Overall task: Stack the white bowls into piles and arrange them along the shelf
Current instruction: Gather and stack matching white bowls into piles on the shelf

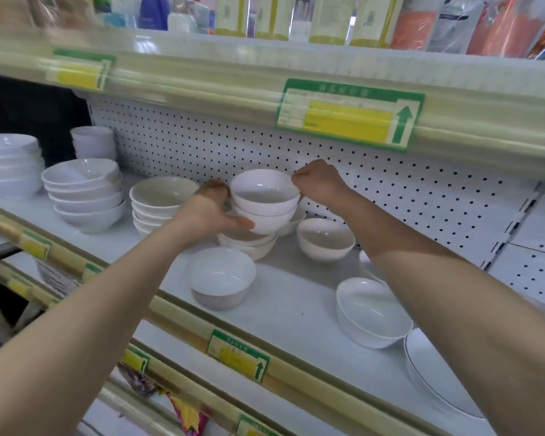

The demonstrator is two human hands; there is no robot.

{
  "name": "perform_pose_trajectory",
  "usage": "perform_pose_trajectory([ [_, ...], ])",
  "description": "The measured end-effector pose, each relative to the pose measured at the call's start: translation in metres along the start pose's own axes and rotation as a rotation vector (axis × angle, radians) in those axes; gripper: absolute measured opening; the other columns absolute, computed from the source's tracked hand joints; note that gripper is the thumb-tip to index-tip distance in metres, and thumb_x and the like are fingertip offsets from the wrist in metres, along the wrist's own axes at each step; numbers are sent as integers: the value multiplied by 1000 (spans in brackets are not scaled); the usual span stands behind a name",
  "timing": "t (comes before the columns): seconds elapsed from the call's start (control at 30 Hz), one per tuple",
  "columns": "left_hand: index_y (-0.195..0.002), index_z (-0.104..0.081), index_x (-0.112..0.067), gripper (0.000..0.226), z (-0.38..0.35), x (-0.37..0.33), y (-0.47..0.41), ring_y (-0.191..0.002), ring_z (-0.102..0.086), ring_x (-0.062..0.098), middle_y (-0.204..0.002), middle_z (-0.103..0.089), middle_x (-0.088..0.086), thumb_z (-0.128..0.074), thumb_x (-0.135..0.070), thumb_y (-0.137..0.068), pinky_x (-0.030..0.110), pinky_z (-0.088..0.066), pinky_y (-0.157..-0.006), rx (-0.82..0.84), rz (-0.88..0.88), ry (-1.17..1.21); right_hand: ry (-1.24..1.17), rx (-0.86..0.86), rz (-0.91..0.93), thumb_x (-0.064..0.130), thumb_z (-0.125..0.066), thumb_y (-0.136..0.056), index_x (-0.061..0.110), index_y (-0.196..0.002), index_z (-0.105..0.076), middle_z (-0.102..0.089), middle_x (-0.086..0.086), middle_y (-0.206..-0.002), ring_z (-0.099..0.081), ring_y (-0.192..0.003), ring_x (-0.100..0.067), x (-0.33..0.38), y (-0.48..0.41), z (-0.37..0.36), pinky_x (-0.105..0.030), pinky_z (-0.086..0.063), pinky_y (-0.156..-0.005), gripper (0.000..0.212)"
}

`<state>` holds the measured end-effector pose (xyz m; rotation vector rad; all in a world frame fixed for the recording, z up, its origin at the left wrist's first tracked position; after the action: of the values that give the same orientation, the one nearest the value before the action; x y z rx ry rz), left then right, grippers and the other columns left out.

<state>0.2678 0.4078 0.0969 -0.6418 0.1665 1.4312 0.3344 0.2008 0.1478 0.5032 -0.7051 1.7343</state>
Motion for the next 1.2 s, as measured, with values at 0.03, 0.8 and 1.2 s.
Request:
perform_pose_trajectory([
  [0.03, -106, -62, -10, 62, -1, 3, -2, -101, -53, 22, -110, -55, 5, -83, -51, -65, 29, -42, -80, 3, 8, -3, -2, 12, 4, 7, -45, -82, 8, -62, -65, -66, -2, -60, -53, -61, -14, 0, -3, -3, -20, -35, -46, 29],
  [0.8, -72, -38, -21, 48, -20, 28, 1, -62, -39, 7, -72, -42, -4, -83, -38, -73, 23, -29, -53, 104, 201, 61, 61, 113, 34, 7, -40, -88, 18, -52, -31, -58, 4, -54, -31, -48, -11, -15, -23, -45, -24, -25, -43, 39],
  [1.2, -80, -46, -18, 41, -20, 32, 6, -64, -45, 7, -71, -48, -6, -82, -36, -74, 21, -33, -55, 75, 131, 102, 126, 86, 77, 14, -39, -95, 16, -54, -38, -69, -9, -75, -45, -56, -14, -21, -22, -52, -24, -33, -52, 41],
])
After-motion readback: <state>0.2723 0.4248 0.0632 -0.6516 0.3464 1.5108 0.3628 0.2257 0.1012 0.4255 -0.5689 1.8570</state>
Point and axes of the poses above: each hand's wrist, its own y-axis away from the middle knuckle, its own z-axis out of the back of the hand, x = y × z, the point moved 1 cm from there along -y, towards the middle knuckle
